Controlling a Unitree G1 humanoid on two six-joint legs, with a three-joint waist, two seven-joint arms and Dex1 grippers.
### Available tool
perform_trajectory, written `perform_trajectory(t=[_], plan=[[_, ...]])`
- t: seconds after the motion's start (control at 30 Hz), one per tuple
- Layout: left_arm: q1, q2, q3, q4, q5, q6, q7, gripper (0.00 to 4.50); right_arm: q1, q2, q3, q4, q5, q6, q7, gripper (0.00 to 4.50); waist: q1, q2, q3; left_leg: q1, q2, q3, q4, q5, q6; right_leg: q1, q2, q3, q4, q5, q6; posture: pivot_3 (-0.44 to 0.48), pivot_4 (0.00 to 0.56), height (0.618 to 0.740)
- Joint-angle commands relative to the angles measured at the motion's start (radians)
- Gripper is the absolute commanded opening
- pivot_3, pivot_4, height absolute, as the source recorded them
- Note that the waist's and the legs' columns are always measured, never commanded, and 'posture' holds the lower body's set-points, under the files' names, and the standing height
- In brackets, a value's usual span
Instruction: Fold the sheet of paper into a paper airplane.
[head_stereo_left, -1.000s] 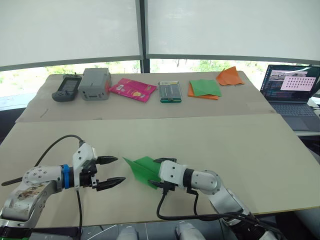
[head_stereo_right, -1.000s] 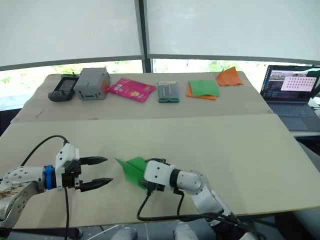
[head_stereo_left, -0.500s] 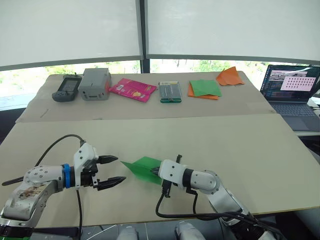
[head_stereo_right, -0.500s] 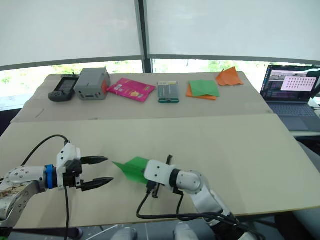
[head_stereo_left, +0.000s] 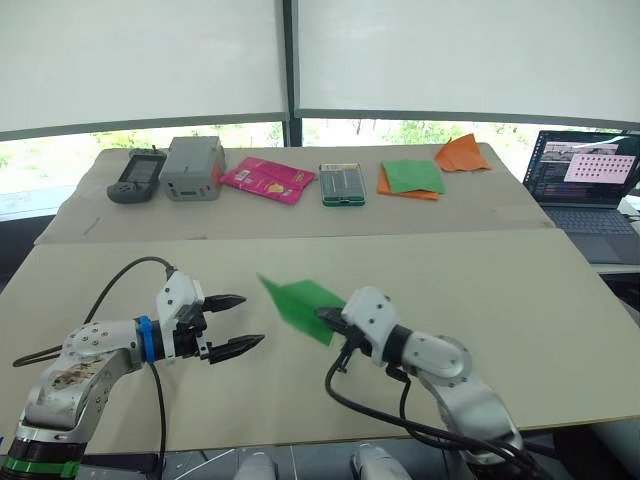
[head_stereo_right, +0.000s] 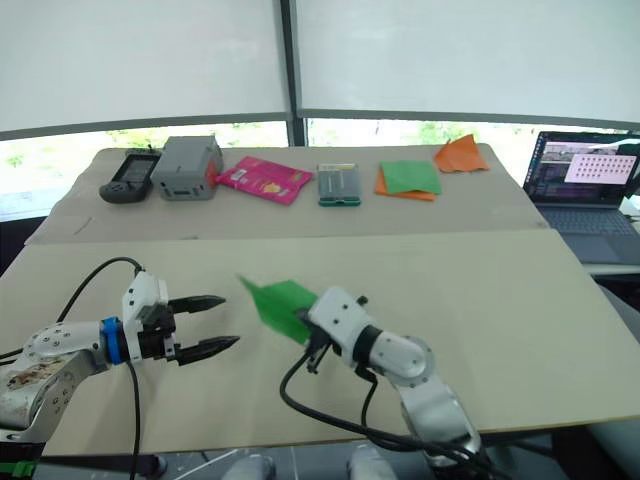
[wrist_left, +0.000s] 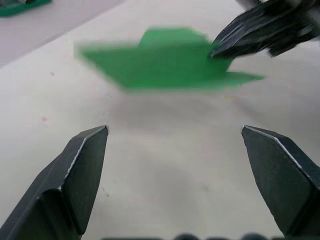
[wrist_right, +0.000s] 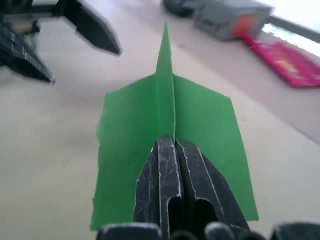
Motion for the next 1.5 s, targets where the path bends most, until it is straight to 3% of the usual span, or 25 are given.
perform_trajectory(t=[0.03, 0.27, 0.43, 0.67, 0.87, 1.07, 1.3, 1.5], plan=[[-0.024, -0.016, 0.009, -0.062, -0.036, 0.004, 0.023, 4.50, 0.039, 0.040, -0.123, -0.127, 0.006, 0.156, -0.119, 0.01, 0.001, 0.000, 0.000, 0.000, 0.000, 0.000, 0.000, 0.000, 0.000, 0.000, 0.000, 0.000, 0.000, 0.000, 0.000, 0.000, 0.150, 0.740], [-0.053, -0.011, -0.058, -0.098, -0.043, 0.001, -0.031, 4.50, 0.102, 0.122, -0.352, -0.208, -0.072, 0.369, -0.352, 0.01, -0.002, 0.002, -0.001, 0.000, 0.000, 0.000, 0.000, 0.000, -0.001, -0.001, 0.000, 0.000, 0.000, 0.000, 0.000, 0.000, 0.150, 0.740], [-0.073, 0.027, -0.121, -0.088, -0.021, -0.001, -0.102, 4.50, 0.118, 0.133, -0.405, -0.207, -0.110, 0.491, -0.438, 0.01, -0.006, 0.006, -0.002, 0.000, 0.000, 0.000, -0.001, 0.000, -0.001, -0.001, 0.000, 0.000, -0.001, 0.000, 0.000, 0.000, 0.150, 0.740], [-0.109, 0.009, -0.150, -0.054, 0.004, -0.030, -0.101, 4.50, 0.121, 0.133, -0.447, -0.198, -0.065, 0.568, -0.434, 0.01, -0.006, 0.007, -0.003, -0.001, 0.000, 0.000, 0.000, 0.000, 0.000, -0.001, 0.000, 0.000, -0.001, 0.000, 0.000, 0.000, 0.150, 0.740], [-0.111, 0.001, -0.157, -0.049, 0.011, -0.031, -0.103, 4.50, 0.157, 0.088, -0.448, -0.159, -0.039, 0.524, -0.413, 0.01, -0.006, 0.007, -0.003, -0.001, 0.000, 0.000, 0.000, 0.000, 0.000, -0.001, 0.000, 0.000, -0.001, 0.000, 0.000, 0.000, 0.150, 0.740], [-0.110, 0.001, -0.156, -0.049, 0.010, -0.029, -0.104, 4.50, 0.170, 0.078, -0.475, -0.173, 0.016, 0.469, -0.387, 2.03, -0.006, 0.007, -0.003, -0.001, 0.000, 0.000, -0.001, 0.000, 0.000, -0.001, 0.000, 0.000, -0.001, 0.000, 0.000, 0.000, 0.150, 0.740], [-0.110, -0.003, -0.122, -0.030, 0.011, -0.029, -0.074, 4.50, 0.051, 0.023, -0.503, -0.285, 0.193, 0.409, -0.249, 4.45, -0.008, 0.008, -0.002, -0.001, 0.000, 0.000, -0.001, 0.000, 0.000, -0.001, 0.000, 0.000, -0.001, 0.000, 0.000, 0.000, 0.150, 0.740], [-0.087, -0.023, -0.021, -0.002, 0.014, -0.030, 0.042, 4.50, 0.009, -0.061, -0.431, -0.342, 0.383, 0.320, -0.074, 4.48, -0.006, 0.007, -0.002, -0.001, 0.000, -0.001, -0.001, 0.000, 0.000, 0.000, 0.000, 0.000, -0.001, 0.000, 0.000, 0.000, 0.150, 0.740]])
